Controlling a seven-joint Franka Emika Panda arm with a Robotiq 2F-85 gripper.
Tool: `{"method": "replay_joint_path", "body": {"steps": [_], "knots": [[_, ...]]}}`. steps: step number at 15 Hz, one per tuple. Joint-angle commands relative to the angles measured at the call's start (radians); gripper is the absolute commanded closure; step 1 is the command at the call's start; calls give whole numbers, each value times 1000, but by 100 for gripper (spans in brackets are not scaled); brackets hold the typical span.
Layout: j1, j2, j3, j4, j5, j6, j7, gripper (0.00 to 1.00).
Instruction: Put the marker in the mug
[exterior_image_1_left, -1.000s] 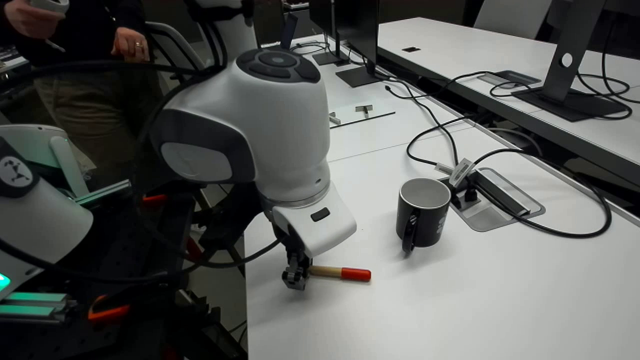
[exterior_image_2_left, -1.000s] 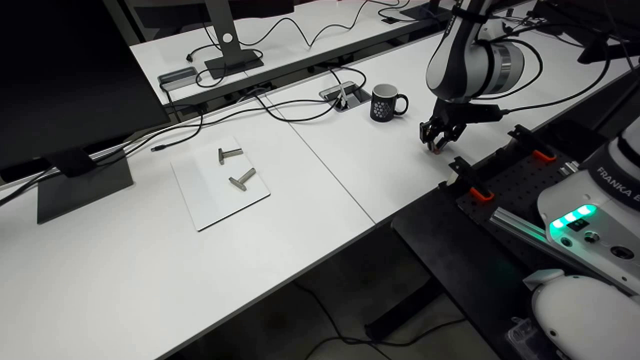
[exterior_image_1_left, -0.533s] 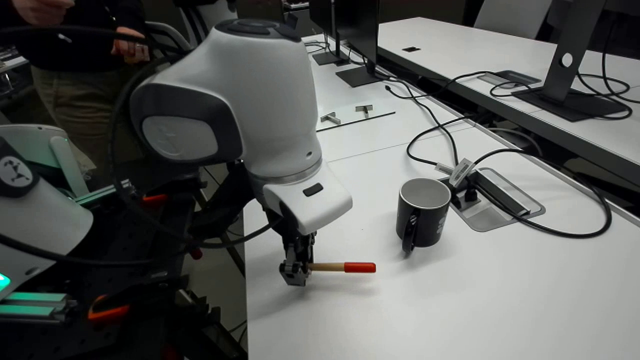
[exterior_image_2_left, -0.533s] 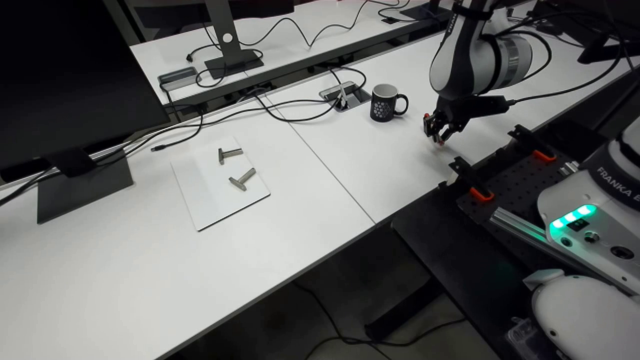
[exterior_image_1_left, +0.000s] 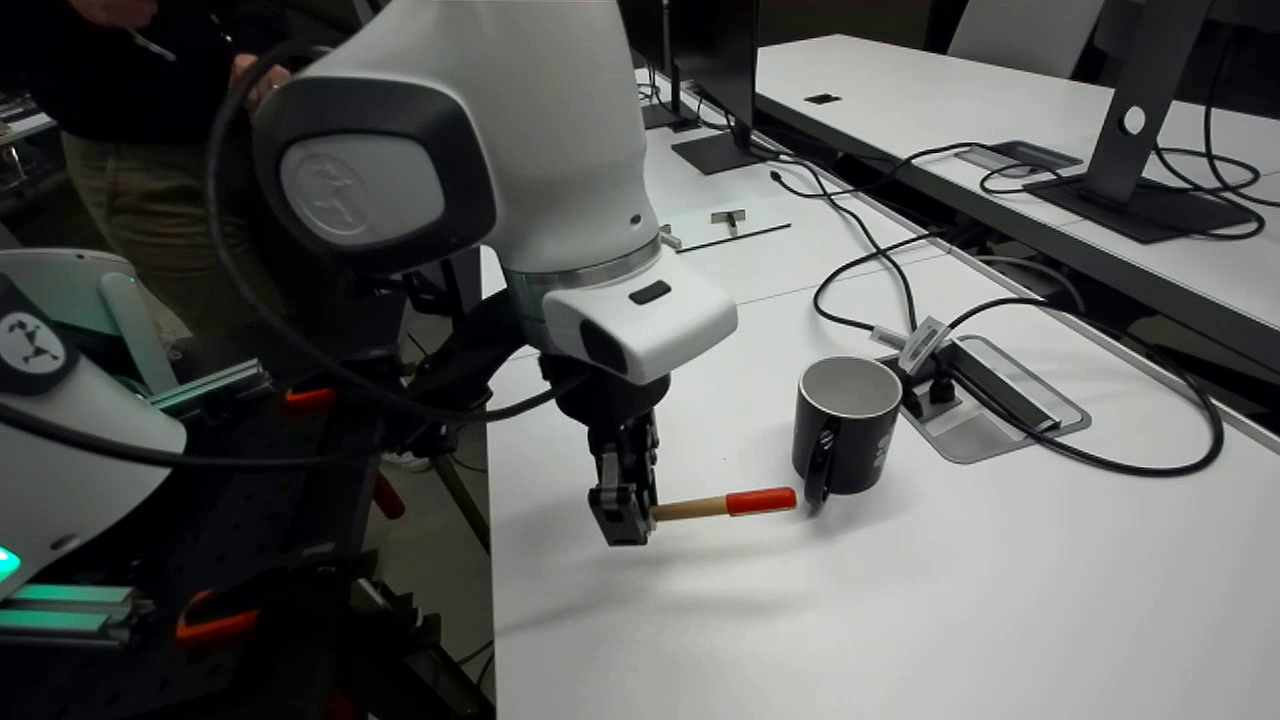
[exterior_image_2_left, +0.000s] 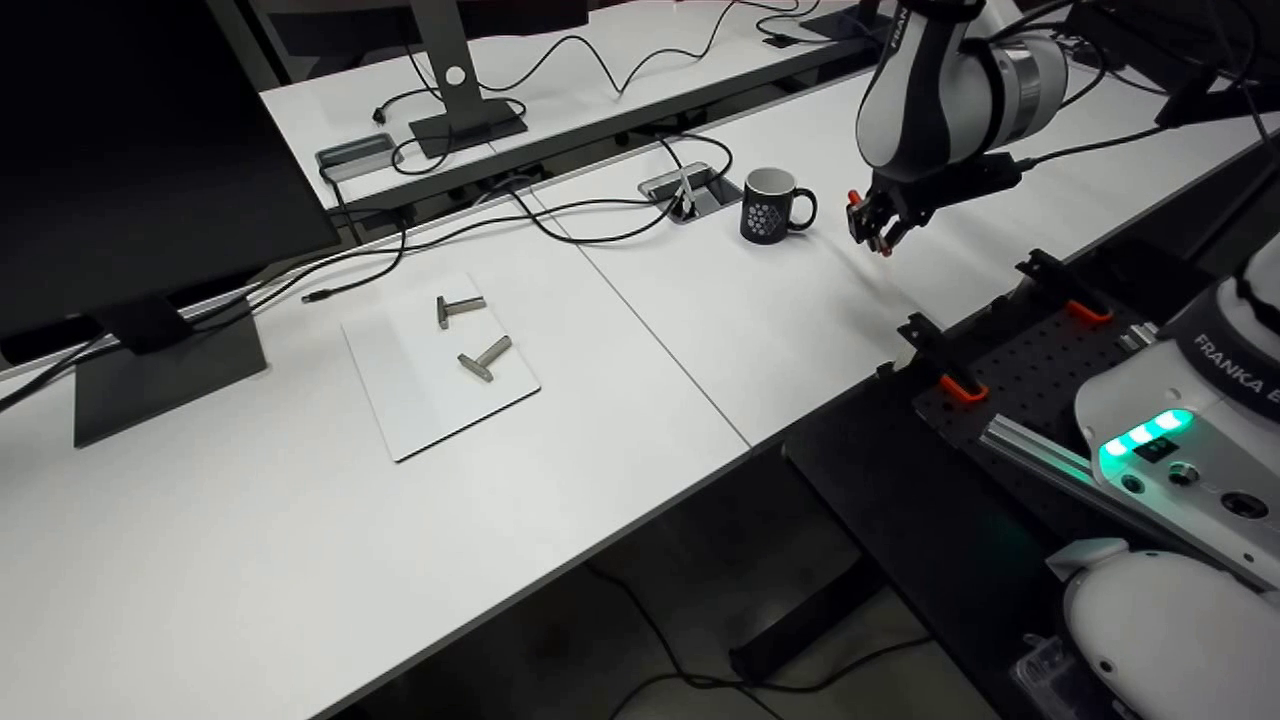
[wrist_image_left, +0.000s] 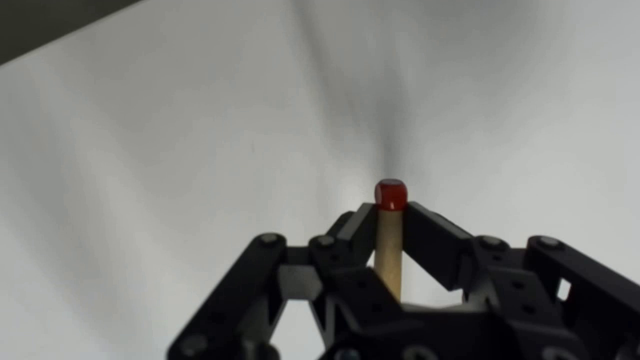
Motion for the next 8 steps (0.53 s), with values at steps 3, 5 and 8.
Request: {"method": "replay_joint_path", "body": {"steps": [3,5,8], "knots": [[140,-88,-139,-19,-14,-21,8,92],[158,-110,-162,-18,-17,-18,5,92],[143,-81,-151,1,-16,2,11,70]]}}
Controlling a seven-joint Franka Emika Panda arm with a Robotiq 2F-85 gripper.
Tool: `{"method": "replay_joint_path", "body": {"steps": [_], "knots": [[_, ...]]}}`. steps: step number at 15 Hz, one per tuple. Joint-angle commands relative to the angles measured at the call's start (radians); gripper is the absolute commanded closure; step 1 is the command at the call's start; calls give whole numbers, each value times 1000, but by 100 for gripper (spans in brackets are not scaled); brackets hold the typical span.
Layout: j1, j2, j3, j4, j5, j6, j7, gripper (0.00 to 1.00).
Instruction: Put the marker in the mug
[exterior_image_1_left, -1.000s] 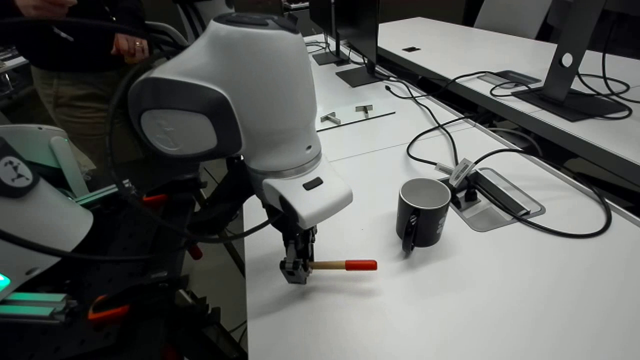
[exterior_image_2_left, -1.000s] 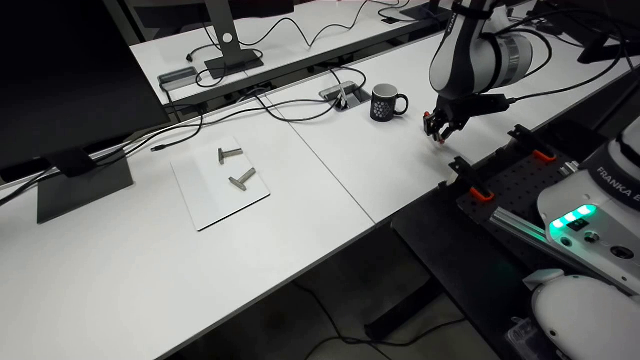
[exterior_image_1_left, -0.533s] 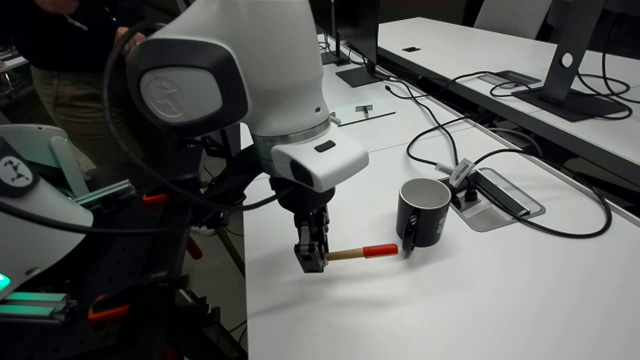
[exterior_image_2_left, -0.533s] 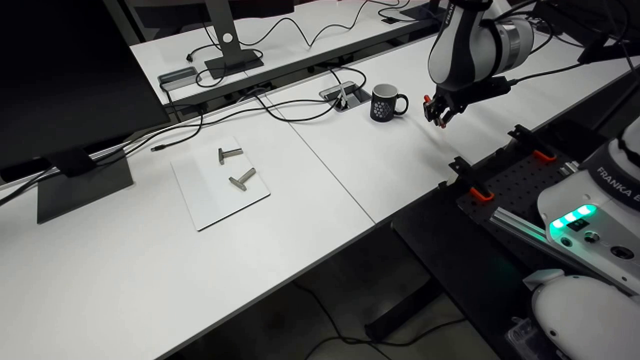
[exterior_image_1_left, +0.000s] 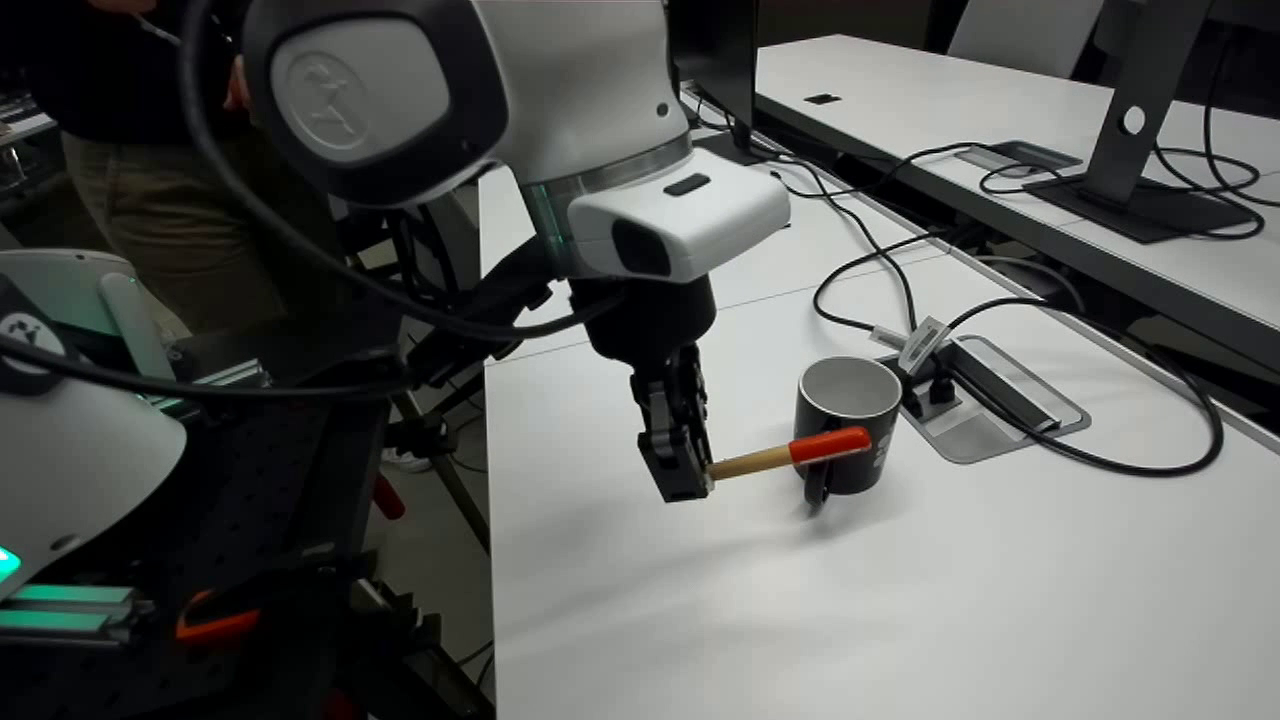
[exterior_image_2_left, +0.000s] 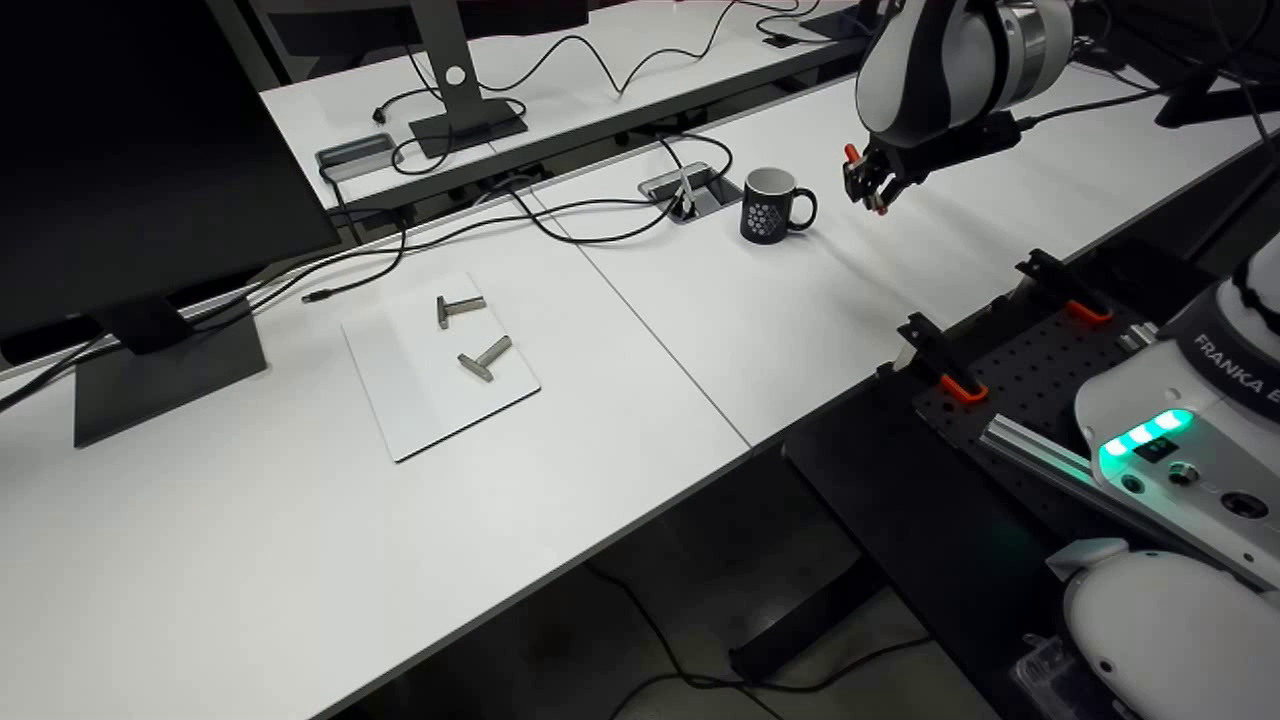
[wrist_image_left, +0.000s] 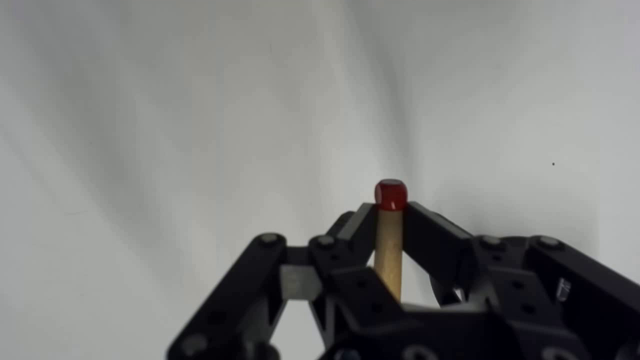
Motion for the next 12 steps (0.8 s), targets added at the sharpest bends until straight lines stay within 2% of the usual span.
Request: {"method": "replay_joint_path", "body": {"steps": [1,6,7,10,12], "knots": [[1,-7,-7,0,-16,3,11,70],[5,-15,-12,0,-16,2,11,70],[-52,-28,44,0,-23,16,3,92],[-135,-42,143,13,-37,62,-12,92],[-160,-36,172,34,-43,75,-20,92]]}}
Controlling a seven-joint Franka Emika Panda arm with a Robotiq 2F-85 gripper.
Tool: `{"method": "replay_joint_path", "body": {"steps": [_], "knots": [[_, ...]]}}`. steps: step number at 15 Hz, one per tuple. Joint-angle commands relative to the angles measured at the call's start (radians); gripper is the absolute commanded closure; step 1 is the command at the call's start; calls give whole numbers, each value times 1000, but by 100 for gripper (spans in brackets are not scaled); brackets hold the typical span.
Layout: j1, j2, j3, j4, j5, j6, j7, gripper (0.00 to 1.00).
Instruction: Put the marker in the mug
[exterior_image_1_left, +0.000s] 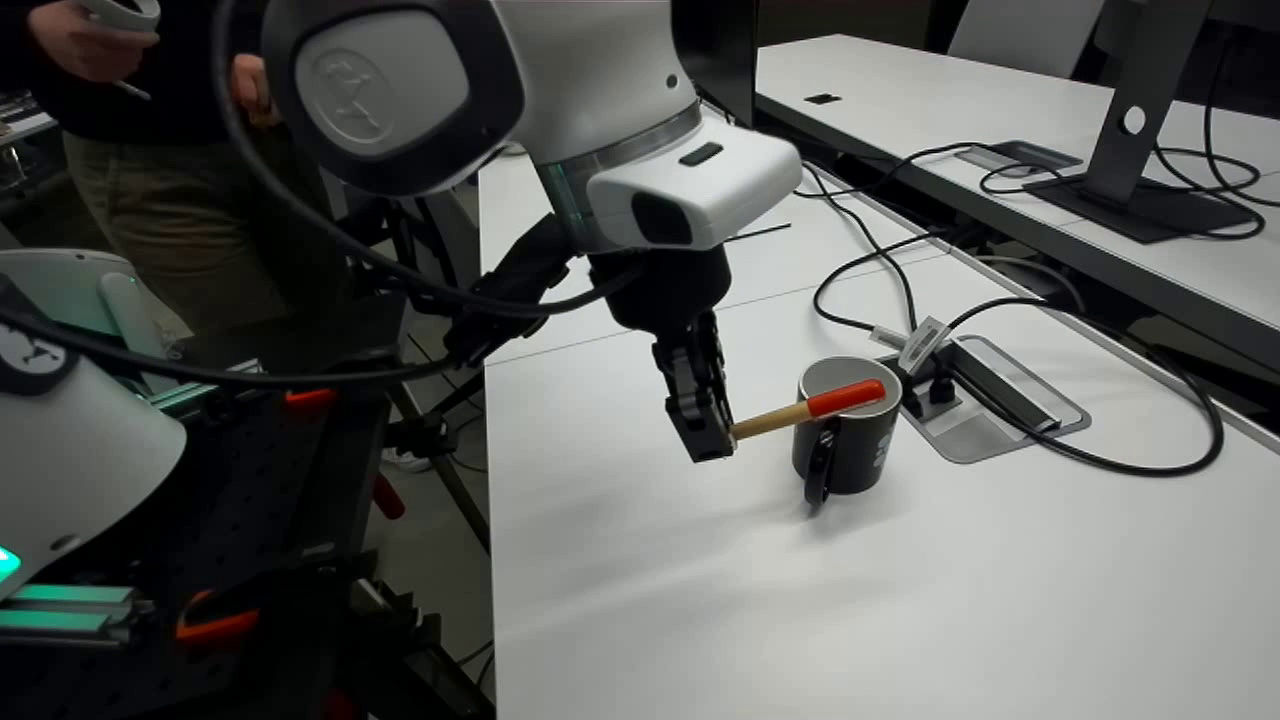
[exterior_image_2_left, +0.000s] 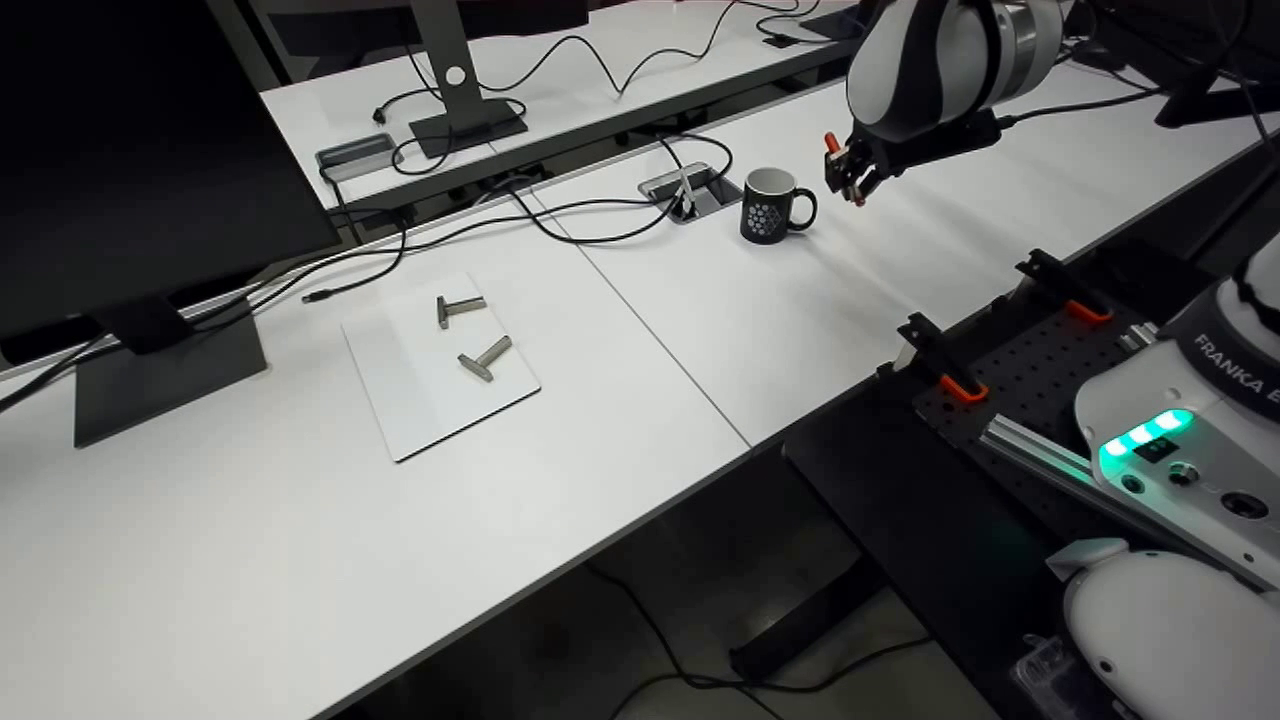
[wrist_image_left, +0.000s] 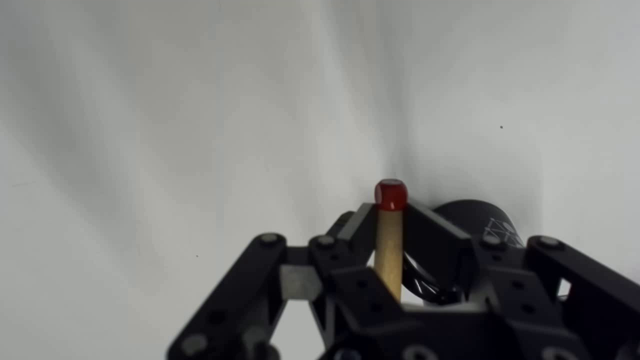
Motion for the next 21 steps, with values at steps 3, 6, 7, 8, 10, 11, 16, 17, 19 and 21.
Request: {"method": "replay_joint_path", "body": {"steps": [3,6,7,8,10,11,16,17,19,21], "knots": [[-69,-18,61,44,-30,28,-30,92],[-65,-12,51,73,-25,40,-33,92],[-61,-9,46,84,-23,48,-33,92],[-58,-7,43,93,-19,56,-32,92],[-50,-1,37,113,-11,80,-30,92],[-51,2,40,123,-10,92,-31,92],[-115,11,131,162,-26,152,-18,92],[-141,15,167,168,-34,169,-11,92],[-200,26,246,176,-54,202,6,92],[-246,44,296,178,-70,224,16,92]]}}
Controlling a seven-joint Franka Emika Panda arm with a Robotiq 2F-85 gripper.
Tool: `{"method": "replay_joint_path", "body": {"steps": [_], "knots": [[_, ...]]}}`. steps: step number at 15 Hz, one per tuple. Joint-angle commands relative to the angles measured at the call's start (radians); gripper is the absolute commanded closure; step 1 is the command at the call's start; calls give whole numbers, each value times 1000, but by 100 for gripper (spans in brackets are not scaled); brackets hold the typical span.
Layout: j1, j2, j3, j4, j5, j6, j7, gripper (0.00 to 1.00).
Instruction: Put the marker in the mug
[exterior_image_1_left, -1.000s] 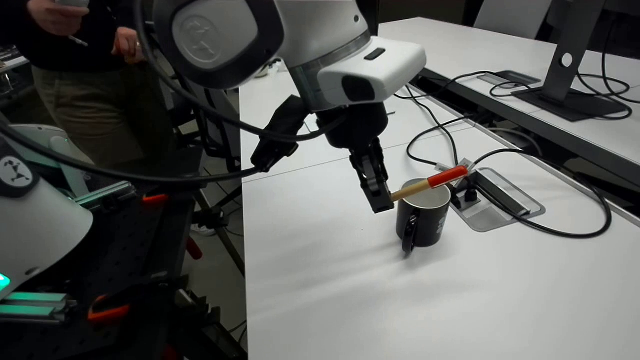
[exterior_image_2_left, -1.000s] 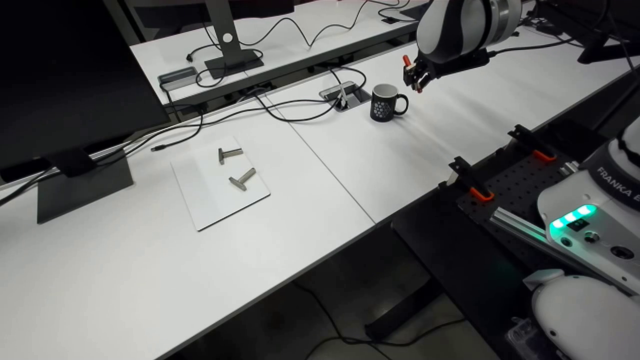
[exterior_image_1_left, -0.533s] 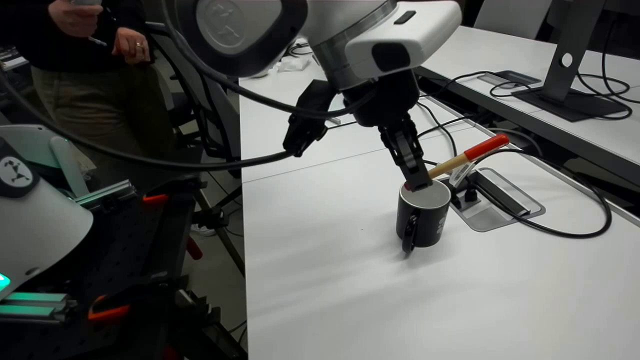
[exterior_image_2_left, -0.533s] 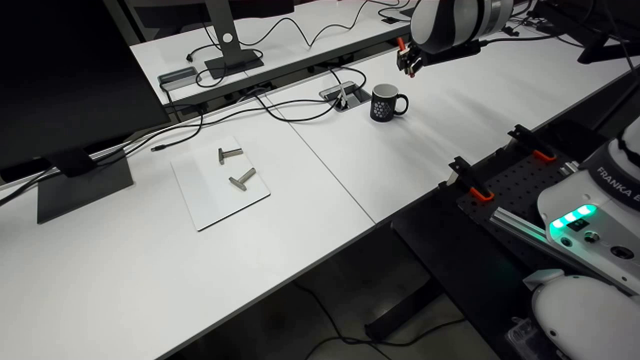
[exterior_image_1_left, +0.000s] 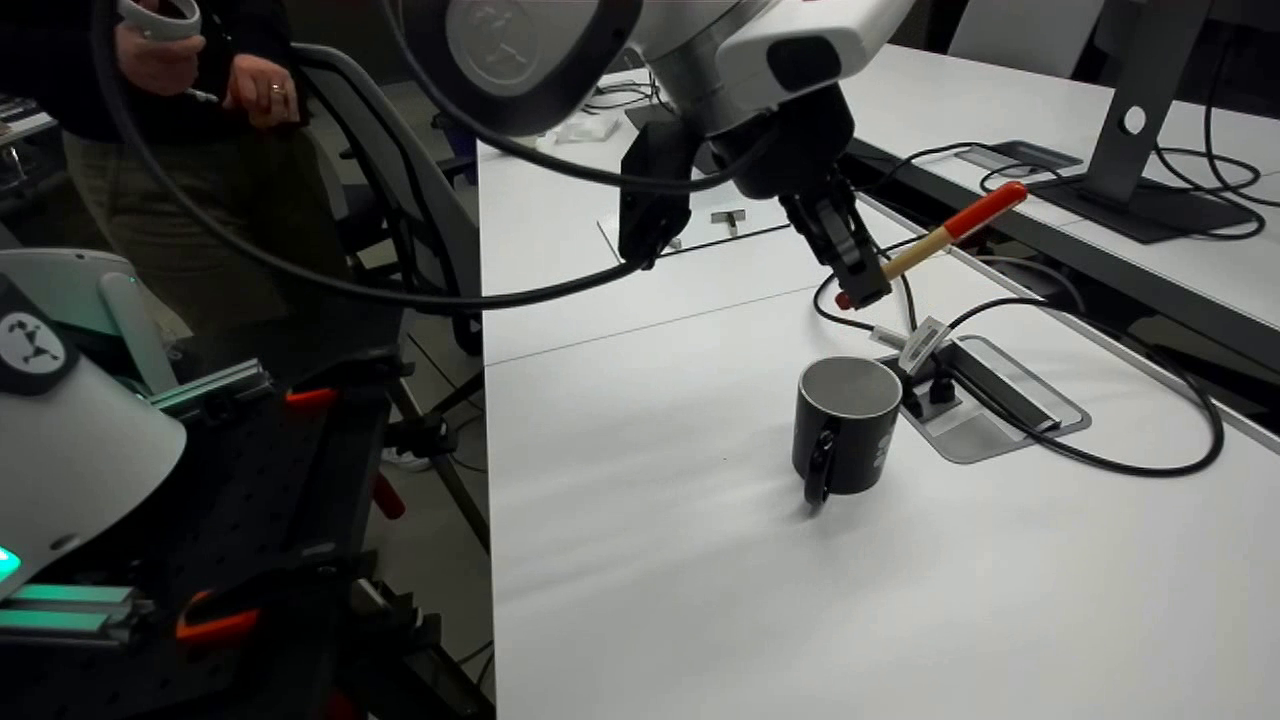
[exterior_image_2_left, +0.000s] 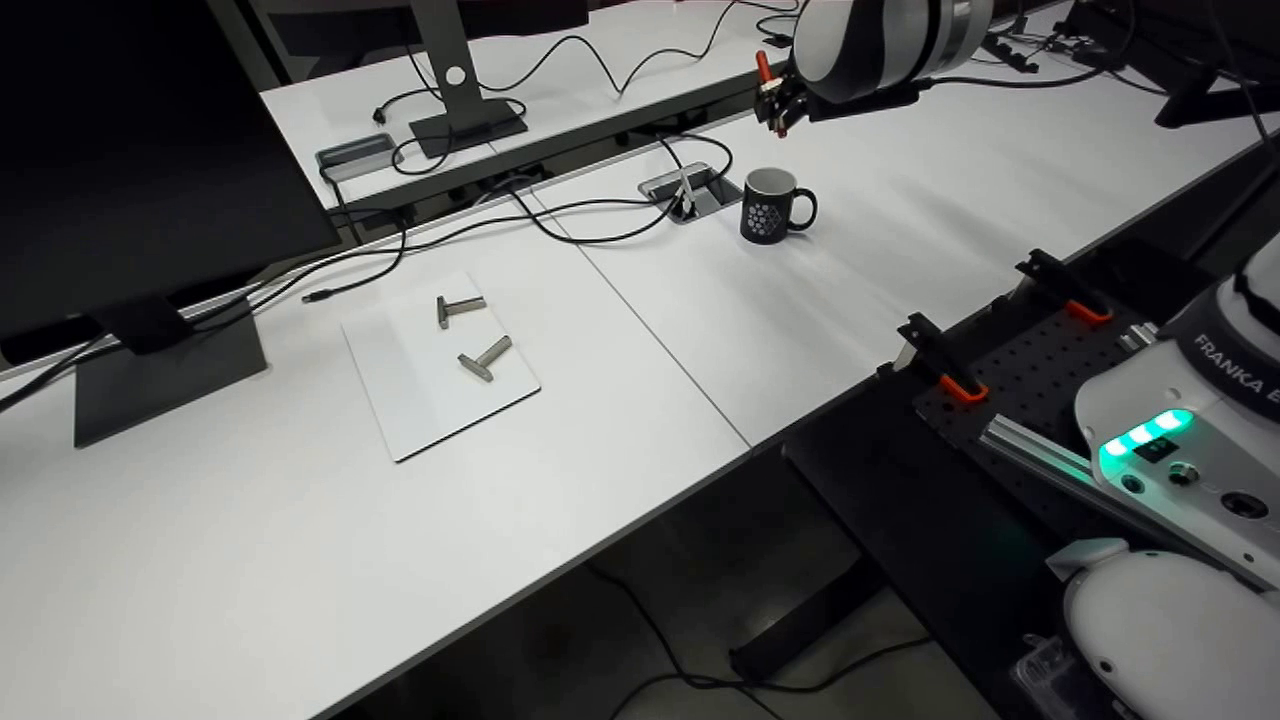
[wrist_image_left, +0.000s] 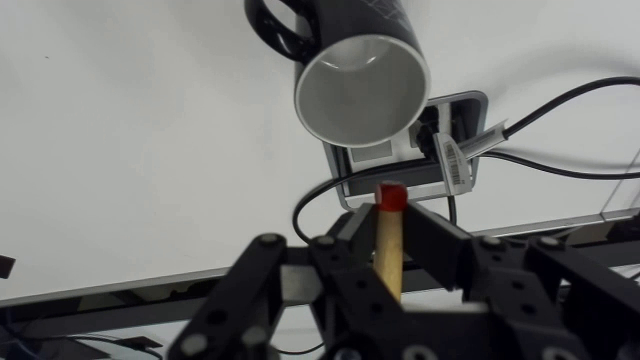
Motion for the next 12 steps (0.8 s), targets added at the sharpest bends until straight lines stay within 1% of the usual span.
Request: {"method": "replay_joint_path", "body": {"steps": [1,2,5,9,10,12], "knots": [[-102,26,94,32,-49,21,31,92],[-46,8,53,3,-15,12,8,70],[-78,14,76,17,-26,11,15,70],[-81,17,79,22,-27,11,16,70],[-81,17,80,22,-27,11,16,92],[-82,26,87,81,-2,10,48,92]]}}
